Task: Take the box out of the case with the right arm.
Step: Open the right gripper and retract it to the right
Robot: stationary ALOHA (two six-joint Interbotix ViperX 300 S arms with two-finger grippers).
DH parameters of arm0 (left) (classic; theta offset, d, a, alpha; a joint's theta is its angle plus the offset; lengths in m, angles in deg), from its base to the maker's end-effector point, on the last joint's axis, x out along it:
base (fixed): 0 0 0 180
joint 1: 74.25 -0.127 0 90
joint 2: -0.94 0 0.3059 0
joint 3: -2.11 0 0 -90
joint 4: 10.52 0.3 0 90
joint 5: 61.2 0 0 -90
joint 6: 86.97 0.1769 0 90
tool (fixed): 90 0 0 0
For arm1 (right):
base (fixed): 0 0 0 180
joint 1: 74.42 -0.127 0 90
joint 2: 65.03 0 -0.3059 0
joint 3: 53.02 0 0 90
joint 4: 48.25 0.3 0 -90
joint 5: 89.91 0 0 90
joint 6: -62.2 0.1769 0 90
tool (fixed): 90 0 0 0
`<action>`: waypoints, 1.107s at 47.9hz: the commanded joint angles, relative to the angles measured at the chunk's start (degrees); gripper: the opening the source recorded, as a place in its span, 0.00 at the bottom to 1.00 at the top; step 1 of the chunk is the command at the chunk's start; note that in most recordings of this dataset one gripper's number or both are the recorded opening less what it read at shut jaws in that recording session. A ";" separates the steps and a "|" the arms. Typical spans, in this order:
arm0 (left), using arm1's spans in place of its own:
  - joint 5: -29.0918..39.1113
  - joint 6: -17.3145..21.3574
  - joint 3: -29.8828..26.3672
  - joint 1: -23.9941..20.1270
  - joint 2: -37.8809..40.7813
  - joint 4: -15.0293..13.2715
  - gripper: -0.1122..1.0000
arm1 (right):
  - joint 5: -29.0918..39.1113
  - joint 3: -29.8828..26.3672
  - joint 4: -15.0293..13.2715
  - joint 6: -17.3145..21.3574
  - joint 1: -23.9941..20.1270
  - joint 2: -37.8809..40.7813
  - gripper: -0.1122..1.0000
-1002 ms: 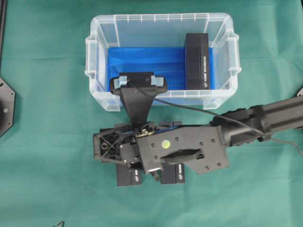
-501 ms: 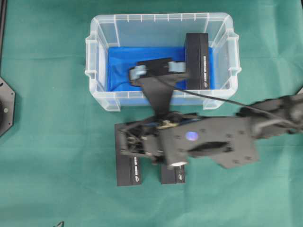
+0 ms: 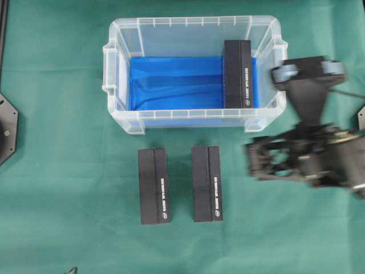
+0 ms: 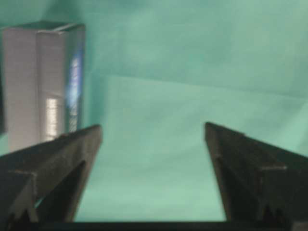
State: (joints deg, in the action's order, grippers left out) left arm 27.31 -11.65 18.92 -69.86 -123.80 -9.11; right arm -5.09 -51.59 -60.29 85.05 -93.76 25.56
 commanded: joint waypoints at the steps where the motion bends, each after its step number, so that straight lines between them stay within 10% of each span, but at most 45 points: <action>1: -0.18 0.00 -0.88 0.09 0.35 0.18 0.10 | -0.88 4.57 -0.18 1.58 -1.32 -6.50 0.92; 21: -0.18 0.00 -0.70 0.00 0.26 0.18 0.10 | -0.88 12.30 -4.57 0.70 -1.32 -16.17 0.91; 46: -0.18 0.00 -0.70 -0.35 0.44 0.18 0.10 | -4.92 13.45 -2.55 -29.53 26.46 -19.42 0.91; 53: -0.18 0.09 -0.70 -0.35 0.35 0.18 0.10 | -6.06 13.45 -1.67 -32.96 29.88 -19.34 0.91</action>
State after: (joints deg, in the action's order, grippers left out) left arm 27.31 -11.65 18.92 -69.95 -123.62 -9.11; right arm -10.28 -37.44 -62.23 52.97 -65.28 6.58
